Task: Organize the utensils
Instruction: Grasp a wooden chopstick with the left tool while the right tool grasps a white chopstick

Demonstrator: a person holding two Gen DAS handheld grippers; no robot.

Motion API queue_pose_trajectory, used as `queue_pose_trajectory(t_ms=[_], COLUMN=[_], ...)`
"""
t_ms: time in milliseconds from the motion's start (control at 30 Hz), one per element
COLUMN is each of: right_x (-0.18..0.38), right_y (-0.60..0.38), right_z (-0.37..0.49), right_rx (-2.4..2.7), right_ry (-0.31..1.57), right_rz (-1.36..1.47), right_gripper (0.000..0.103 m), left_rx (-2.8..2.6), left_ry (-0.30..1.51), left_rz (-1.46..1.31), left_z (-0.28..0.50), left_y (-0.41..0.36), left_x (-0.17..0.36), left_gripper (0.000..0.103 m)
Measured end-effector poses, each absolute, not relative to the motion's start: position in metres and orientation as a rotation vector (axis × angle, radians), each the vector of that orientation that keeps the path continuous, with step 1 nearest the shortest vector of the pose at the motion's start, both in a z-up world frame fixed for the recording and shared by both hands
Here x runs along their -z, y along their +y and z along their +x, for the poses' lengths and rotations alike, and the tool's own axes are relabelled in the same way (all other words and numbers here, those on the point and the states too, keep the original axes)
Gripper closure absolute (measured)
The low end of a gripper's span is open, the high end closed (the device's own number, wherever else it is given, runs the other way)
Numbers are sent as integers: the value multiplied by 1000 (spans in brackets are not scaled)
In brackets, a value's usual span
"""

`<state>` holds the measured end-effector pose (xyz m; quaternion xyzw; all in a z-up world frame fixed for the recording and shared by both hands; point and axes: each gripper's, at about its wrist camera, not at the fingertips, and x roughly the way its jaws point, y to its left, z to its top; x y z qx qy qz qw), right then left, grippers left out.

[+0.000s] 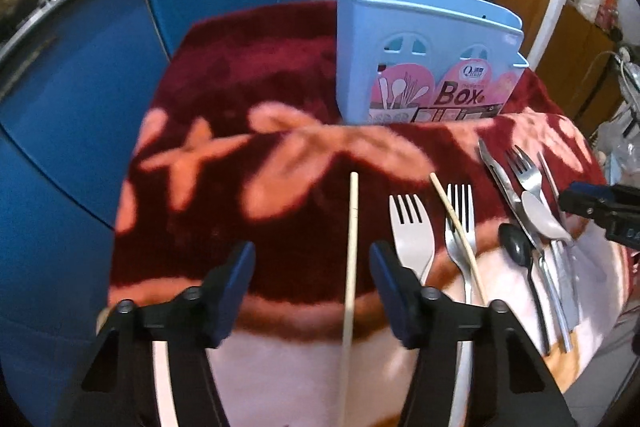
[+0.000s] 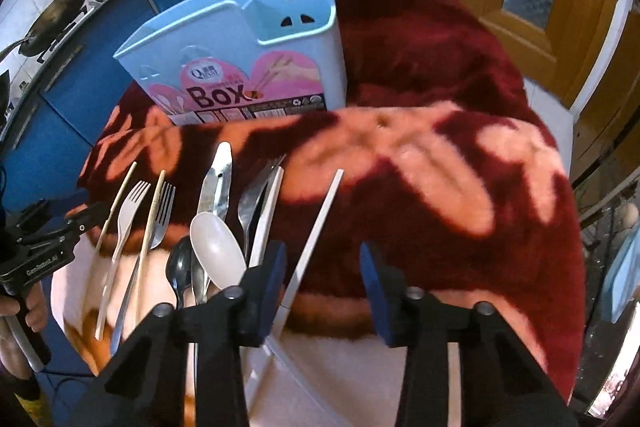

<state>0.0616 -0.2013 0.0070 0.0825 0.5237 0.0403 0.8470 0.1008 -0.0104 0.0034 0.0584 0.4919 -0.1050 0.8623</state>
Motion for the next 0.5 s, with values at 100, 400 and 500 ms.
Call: queue_pose_trajectory(t_ms=[100,400,500], right_x=[-5,-6,-6], right_y=[-205,-211,-214], right_z=[69,88,98], right_rx=[-83,-92,-93], right_ry=[1132,1201,1218], right_rz=[190,200,209], right_gripper=[72,84,90], left_rx=[246,301,302], left_ry=[1097,1206,1229], left_rz=[64,34,51], left_z=[113,137,148], left_y=[-8,-11,-17], left_x=[2,11,10], left_gripper=[62,82,91])
